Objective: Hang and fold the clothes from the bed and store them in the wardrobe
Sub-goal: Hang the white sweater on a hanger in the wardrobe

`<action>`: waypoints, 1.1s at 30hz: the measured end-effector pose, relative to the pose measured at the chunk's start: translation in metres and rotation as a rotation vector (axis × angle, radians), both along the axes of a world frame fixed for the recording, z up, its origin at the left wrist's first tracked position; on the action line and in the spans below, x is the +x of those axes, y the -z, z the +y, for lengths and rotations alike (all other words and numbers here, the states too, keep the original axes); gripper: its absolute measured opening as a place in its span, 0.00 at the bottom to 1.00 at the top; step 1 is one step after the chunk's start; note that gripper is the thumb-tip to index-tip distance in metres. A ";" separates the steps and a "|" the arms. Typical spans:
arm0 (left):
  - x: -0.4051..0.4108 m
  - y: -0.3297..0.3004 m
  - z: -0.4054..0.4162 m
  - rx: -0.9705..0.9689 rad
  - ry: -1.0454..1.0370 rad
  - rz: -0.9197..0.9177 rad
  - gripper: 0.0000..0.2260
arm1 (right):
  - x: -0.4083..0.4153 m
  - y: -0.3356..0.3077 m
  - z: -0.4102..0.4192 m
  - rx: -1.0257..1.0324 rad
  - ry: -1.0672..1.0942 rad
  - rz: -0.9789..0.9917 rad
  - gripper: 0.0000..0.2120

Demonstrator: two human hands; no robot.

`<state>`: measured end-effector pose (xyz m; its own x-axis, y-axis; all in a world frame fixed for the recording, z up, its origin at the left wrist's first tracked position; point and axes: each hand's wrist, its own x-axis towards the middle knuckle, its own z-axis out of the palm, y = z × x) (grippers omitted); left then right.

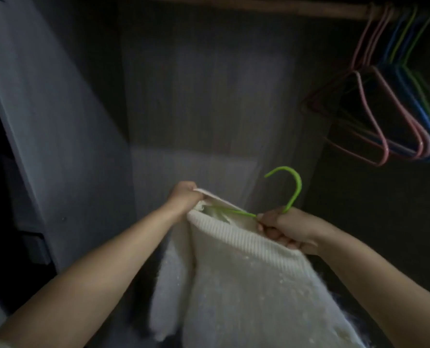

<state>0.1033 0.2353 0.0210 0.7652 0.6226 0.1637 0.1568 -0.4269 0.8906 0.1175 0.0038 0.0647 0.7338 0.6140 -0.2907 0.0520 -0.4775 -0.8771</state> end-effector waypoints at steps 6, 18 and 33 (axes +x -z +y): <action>-0.006 -0.031 -0.016 -0.090 0.070 -0.029 0.12 | -0.004 0.003 0.053 -0.116 -0.003 -0.064 0.17; -0.100 -0.073 -0.001 -0.373 0.364 -0.203 0.17 | 0.017 -0.124 0.206 0.617 0.053 0.409 0.18; -0.115 -0.219 0.145 0.086 -0.143 -0.452 0.18 | -0.034 -0.247 0.383 0.372 -0.099 -0.806 0.13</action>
